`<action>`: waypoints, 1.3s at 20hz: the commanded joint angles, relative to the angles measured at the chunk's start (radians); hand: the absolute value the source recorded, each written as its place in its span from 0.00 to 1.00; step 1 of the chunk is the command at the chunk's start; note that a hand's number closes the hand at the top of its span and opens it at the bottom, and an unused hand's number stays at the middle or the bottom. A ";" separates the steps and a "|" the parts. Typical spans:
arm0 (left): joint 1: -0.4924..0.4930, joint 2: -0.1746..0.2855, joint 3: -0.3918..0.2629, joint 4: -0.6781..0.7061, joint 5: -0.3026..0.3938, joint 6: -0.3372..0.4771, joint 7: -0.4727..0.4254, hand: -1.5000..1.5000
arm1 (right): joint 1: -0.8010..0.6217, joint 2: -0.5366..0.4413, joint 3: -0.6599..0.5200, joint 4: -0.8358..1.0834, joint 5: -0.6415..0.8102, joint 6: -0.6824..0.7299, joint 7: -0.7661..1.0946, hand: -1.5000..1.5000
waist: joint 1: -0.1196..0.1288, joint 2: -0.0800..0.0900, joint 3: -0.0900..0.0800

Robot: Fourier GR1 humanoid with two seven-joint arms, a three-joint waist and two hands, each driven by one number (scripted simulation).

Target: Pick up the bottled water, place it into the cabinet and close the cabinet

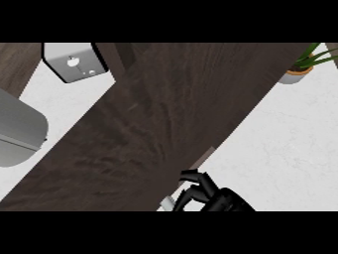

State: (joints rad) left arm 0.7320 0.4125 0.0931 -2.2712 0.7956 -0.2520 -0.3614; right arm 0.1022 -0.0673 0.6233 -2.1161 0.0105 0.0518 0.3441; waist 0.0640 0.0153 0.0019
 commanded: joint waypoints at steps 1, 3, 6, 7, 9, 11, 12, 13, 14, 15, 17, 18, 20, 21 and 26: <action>0.067 0.008 0.066 0.007 0.068 -0.084 -0.016 0.00 | -0.220 0.064 0.013 0.028 -0.124 -0.101 0.096 1.00 | -0.004 -0.014 -0.004; 0.101 0.034 0.134 0.002 0.118 -0.128 -0.013 0.00 | -0.299 0.065 -0.029 0.091 -0.163 -0.134 0.080 1.00 | -0.005 -0.015 -0.003; 0.057 0.044 0.173 0.041 0.172 -0.126 0.002 0.00 | -0.451 0.065 -0.106 0.177 -0.260 -0.176 0.096 1.00 | -0.019 -0.010 -0.003; 0.102 0.036 0.194 0.059 0.170 -0.174 -0.016 0.00 | -0.484 0.065 -0.118 0.215 -0.290 -0.194 0.093 1.00 | -0.008 -0.012 -0.003; 0.139 -0.021 0.143 0.022 0.118 -0.181 -0.024 0.00 | -0.533 0.066 -0.166 0.272 -0.354 -0.210 0.064 1.00 | -0.009 -0.013 -0.002; 0.121 0.028 0.212 0.044 0.201 -0.202 -0.001 0.00 | -0.596 0.066 -0.214 0.286 -0.384 -0.214 0.065 1.00 | -0.019 -0.014 -0.002; 0.153 0.014 0.221 0.023 0.197 -0.227 -0.003 0.00 | -0.603 0.066 -0.285 0.391 -0.425 -0.132 0.024 1.00 | -0.018 -0.012 -0.001; 0.128 0.025 0.268 0.066 0.227 -0.232 -0.008 0.00 | -0.665 0.066 -0.294 0.397 -0.416 -0.158 0.055 1.00 | -0.026 -0.013 -0.002; 0.133 0.019 0.259 0.082 0.226 -0.243 0.002 0.00 | -0.697 0.066 -0.350 0.465 -0.435 -0.104 0.028 1.00 | -0.027 -0.011 -0.002; 0.123 0.002 0.271 0.083 0.217 -0.254 -0.005 0.00 | -0.705 0.066 -0.382 0.463 -0.456 -0.082 0.052 1.00 | -0.036 -0.013 -0.002; 0.165 0.013 0.320 0.076 0.291 -0.285 0.017 0.00 | -0.738 0.034 -0.432 0.560 -0.477 -0.013 0.024 1.00 | -0.035 -0.013 -0.001; 0.153 0.029 0.325 0.098 0.297 -0.289 0.032 0.00 | -0.789 0.026 -0.476 0.608 -0.513 0.009 0.035 1.00 | -0.034 -0.012 -0.002; 0.181 -0.023 0.351 0.097 0.284 -0.337 0.028 0.00 | -0.788 0.057 -0.430 0.662 -0.461 0.024 -0.027 1.00 | -0.036 -0.015 -0.002; 0.156 -0.004 0.356 0.126 0.272 -0.335 0.028 0.00 | -0.885 0.027 -0.503 0.745 -0.484 0.037 -0.015 1.00 | -0.030 -0.011 -0.002; 0.170 0.002 0.417 0.080 0.364 -0.323 0.088 0.00 | -0.899 0.023 -0.506 0.888 -0.475 0.154 -0.101 1.00 | -0.034 -0.011 -0.001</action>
State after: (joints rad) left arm 0.8963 0.4014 0.4555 -2.2020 1.1017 -0.5554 -0.3018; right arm -0.7117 -0.0356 0.1787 -1.4051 -0.4764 0.1520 0.3177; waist 0.0232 -0.0100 0.0042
